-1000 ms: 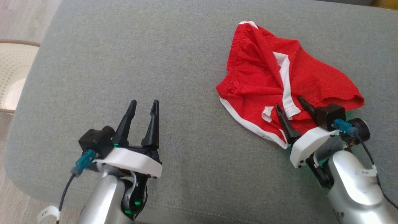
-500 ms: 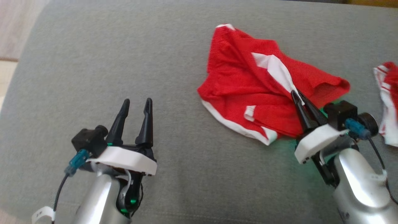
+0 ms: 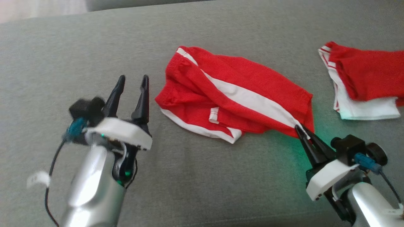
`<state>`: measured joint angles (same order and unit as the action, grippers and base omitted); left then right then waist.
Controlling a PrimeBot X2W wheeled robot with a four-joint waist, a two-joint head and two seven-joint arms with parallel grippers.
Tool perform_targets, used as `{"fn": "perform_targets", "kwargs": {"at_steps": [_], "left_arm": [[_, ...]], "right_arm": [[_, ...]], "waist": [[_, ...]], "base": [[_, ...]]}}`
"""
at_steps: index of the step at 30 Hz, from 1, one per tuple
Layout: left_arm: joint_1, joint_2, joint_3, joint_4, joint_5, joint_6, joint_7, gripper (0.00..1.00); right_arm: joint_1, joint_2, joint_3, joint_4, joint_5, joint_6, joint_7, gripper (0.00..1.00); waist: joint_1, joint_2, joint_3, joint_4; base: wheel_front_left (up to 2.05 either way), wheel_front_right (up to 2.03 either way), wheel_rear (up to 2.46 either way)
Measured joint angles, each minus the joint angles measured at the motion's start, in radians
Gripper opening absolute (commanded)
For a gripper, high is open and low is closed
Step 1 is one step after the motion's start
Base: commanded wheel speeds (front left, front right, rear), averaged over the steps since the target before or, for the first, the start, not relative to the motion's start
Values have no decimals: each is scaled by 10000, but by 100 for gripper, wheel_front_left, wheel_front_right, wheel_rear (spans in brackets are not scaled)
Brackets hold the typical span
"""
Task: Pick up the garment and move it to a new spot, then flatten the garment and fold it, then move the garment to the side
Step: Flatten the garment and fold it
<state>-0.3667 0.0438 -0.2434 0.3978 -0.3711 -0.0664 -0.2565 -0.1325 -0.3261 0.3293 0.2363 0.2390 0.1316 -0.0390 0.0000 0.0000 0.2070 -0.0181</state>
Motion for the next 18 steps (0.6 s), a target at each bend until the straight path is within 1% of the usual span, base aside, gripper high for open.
{"fn": "perform_targets", "kwargs": {"at_steps": [2,4,8,10,12,15,18], "left_arm": [[-451,50,-88,537,-23,-236,245,100],[-975,261,-403,982,-44,-437,754,100],[-2074,702,-1012,1517,-556,-579,1977,100],[-2569,826,-1273,1584,-1352,-579,2635,100],[-2979,861,-1404,1593,-2683,-579,3634,100],[-3662,1404,-1941,1576,-3432,-579,4945,100],[-4402,1962,-2021,1639,-4305,-579,6286,100]], "right_arm": [[-8,-10,88,-38,10,0,0,0],[-28,-2,207,-31,77,0,-2,0],[-258,2,387,171,77,0,-50,0],[-556,17,477,353,67,0,-115,0],[-862,46,594,531,13,0,-245,0],[-1114,84,819,800,-27,0,-393,0],[-1333,211,1070,1108,-25,0,-533,0]], "waist": [[0,0,65,-240],[0,0,155,-449],[0,0,439,-743],[1,0,610,-852],[1,0,741,-968],[1,0,927,-1113],[1,0,1058,-1266]], "base": [[0,0,0],[0,0,0],[0,0,0],[0,0,0],[0,0,0],[0,0,0],[0,0,0]]}}
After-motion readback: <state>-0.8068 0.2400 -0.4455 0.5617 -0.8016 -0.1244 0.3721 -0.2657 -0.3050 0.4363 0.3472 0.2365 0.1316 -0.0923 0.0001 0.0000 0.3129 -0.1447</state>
